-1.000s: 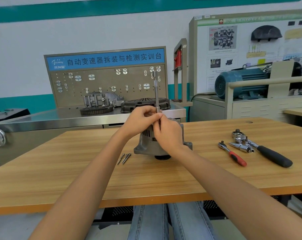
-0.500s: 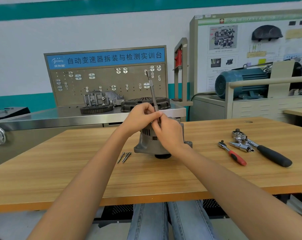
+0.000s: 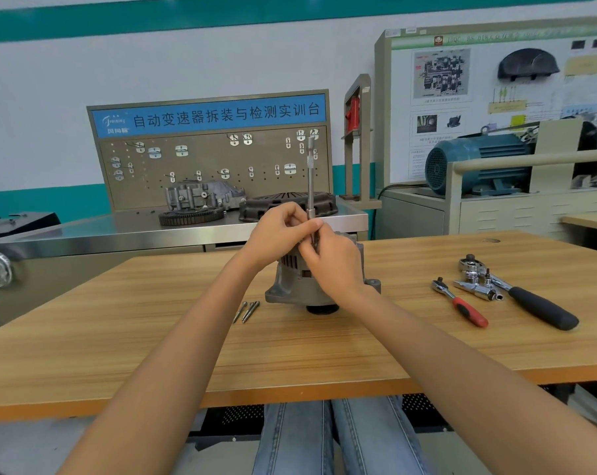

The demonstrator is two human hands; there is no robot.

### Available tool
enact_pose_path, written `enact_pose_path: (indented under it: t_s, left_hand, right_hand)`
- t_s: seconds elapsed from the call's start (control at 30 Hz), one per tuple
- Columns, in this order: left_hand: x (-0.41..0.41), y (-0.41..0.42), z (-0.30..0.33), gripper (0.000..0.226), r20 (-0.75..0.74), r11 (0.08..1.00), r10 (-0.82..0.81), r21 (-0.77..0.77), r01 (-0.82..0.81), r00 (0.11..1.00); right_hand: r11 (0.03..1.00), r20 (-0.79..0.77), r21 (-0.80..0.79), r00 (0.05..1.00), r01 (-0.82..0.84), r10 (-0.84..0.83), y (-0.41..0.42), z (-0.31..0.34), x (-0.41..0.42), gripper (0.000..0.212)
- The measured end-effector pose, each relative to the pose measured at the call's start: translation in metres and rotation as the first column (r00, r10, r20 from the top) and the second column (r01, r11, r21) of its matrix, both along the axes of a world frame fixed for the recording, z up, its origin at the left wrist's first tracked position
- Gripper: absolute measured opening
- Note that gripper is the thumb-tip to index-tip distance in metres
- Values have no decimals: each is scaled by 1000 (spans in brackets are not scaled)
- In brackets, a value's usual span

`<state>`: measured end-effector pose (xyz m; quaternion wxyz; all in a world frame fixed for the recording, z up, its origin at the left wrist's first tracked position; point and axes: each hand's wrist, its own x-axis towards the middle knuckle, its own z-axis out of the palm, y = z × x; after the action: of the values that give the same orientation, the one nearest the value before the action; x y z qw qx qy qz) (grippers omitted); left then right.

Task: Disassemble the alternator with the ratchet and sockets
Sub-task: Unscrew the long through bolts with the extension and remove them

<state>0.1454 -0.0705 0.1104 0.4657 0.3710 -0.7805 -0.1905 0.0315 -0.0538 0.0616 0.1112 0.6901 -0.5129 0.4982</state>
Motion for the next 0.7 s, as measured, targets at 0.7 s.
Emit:
enact_pose_path:
  t_s: [0.7]
  left_hand:
    - [3, 1, 1, 9, 3, 999, -53, 8, 53, 999]
  right_hand:
    - [1000, 39, -3, 999, -24, 24, -2, -1, -2, 24]
